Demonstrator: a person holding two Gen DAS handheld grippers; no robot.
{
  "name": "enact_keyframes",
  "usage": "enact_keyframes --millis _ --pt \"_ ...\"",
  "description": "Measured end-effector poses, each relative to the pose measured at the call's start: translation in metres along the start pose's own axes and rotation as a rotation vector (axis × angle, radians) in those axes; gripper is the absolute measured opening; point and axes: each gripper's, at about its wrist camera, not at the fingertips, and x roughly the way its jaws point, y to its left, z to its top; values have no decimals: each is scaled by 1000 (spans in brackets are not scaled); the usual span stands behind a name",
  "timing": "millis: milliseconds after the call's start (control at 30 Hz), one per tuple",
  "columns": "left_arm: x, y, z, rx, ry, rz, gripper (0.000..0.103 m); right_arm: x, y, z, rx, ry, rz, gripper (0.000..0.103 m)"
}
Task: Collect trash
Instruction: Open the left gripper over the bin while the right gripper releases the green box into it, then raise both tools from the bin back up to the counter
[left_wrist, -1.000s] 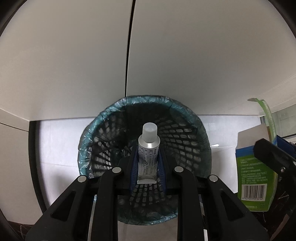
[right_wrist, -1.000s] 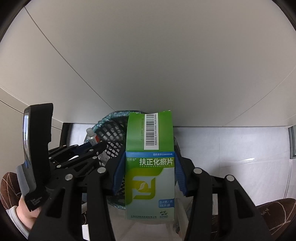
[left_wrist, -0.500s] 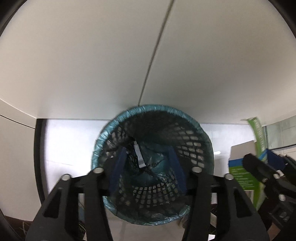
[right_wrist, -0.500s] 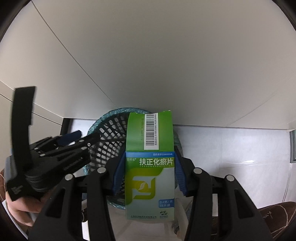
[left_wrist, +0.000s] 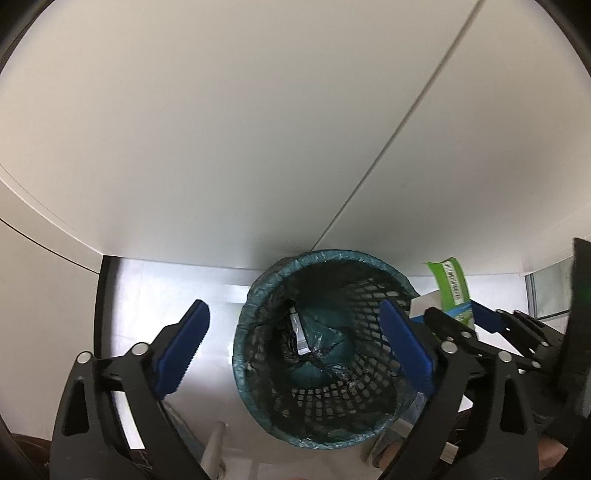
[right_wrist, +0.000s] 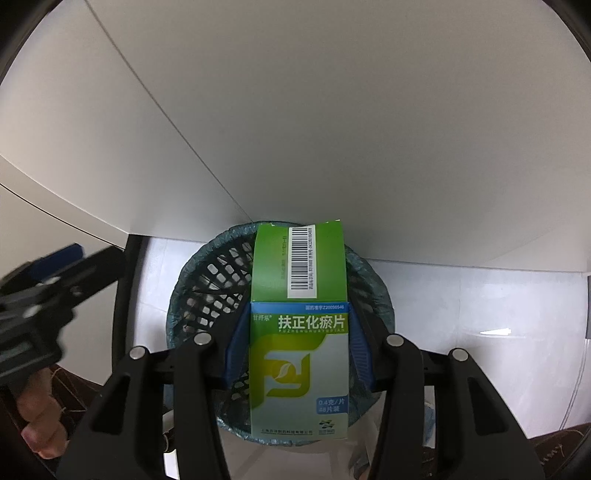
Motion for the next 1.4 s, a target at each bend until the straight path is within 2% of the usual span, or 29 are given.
enact_keyframes --millis 200,367,600,833,1133,1333,1400 --pt "0 12 1 -3 -18 12 96 25 7 -3 -20 32 -6 45" --pt "3 19 0 -8 0 5 96 45 17 -7 -33 59 -5 46" --pt "4 21 1 -22 -9 5 96 58 25 -14 -46 72 6 47" --pt "4 23 0 -31 -3 8 96 58 24 -16 -48 71 2 64" --pt "-2 23 3 -30 -15 8 96 41 20 -8 -29 25 -14 85" --pt "-13 19 5 -11 -4 -18 95 18 15 0 -14 -3 -30 90" --pt "-18 18 4 7 -7 0 95 8 12 2 -9 -14 -38 90"
